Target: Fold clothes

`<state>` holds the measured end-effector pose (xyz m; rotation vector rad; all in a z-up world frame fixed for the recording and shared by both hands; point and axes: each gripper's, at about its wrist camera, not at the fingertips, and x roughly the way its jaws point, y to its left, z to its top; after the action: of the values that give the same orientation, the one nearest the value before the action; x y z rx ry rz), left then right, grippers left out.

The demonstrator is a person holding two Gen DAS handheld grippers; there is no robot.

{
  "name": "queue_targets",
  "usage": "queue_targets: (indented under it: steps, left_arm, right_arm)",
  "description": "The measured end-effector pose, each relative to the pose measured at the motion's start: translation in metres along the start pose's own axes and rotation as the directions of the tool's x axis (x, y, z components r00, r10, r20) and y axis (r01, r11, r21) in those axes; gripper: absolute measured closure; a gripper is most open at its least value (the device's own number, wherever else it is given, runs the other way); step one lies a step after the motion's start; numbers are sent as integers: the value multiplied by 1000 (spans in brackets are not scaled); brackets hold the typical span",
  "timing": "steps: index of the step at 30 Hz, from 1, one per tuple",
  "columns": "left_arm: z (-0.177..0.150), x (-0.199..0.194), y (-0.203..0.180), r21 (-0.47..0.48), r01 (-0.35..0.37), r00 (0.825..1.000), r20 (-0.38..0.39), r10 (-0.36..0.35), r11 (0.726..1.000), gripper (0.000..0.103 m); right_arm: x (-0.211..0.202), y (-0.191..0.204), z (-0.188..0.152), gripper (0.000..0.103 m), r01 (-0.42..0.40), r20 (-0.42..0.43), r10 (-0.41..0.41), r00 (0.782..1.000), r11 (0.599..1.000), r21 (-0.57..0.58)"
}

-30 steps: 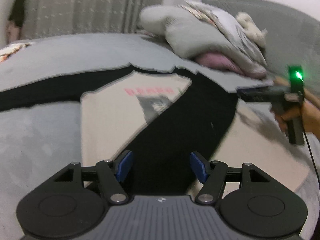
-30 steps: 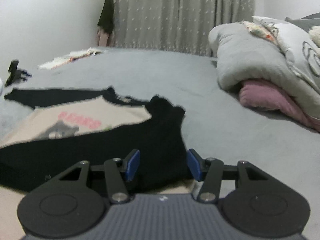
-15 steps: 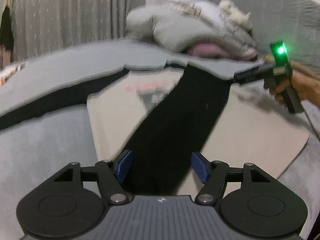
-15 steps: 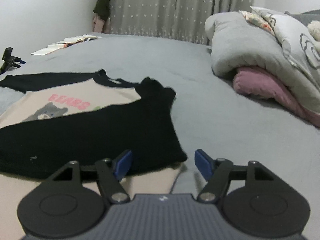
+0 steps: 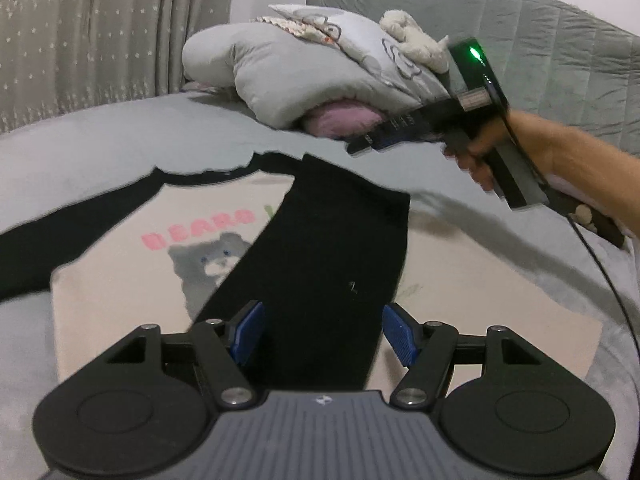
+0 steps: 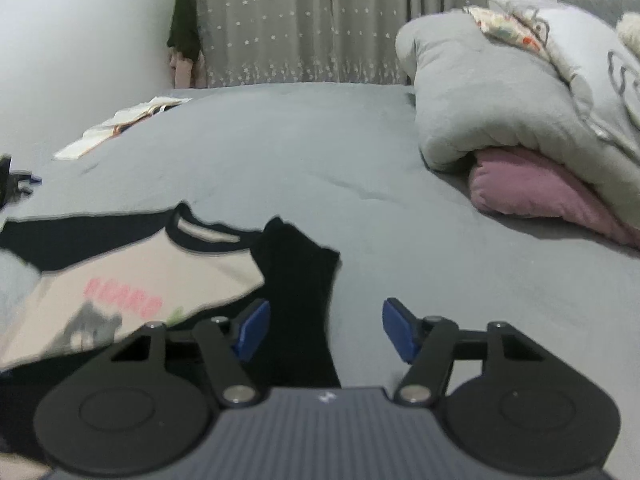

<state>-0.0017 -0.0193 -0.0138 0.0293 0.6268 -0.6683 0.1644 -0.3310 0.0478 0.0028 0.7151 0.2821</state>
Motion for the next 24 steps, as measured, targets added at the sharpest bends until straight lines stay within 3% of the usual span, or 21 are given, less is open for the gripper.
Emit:
queue_targets:
  steps: [9, 10, 11, 12, 17, 22, 24]
  left_arm:
    - [-9, 8, 29, -159, 118, 993, 8, -119, 980, 37]
    - [-10, 8, 29, -160, 122, 993, 8, -122, 980, 36]
    - [-10, 8, 29, -159, 124, 992, 8, -124, 979, 36]
    - [-9, 9, 28, -156, 123, 992, 7, -123, 980, 36]
    - [-7, 9, 23, -129, 105, 994, 1, -106, 986, 35]
    - [-9, 11, 19, -102, 102, 995, -4, -103, 990, 29]
    - [-7, 9, 19, -100, 101, 995, -6, -102, 990, 29]
  right_arm:
    - [80, -32, 20, 69, -86, -92, 112, 989, 965, 249]
    - [87, -33, 18, 75, -93, -95, 122, 988, 960, 265]
    - [91, -33, 17, 92, -93, -89, 121, 989, 960, 266]
    - [90, -32, 17, 96, -87, -72, 109, 992, 963, 257]
    - [83, -30, 14, 98, -20, 32, 14, 999, 978, 209]
    - [103, -34, 4, 96, -8, -2, 9, 1000, 977, 215]
    - [99, -37, 7, 88, -23, -2, 24, 1000, 972, 235]
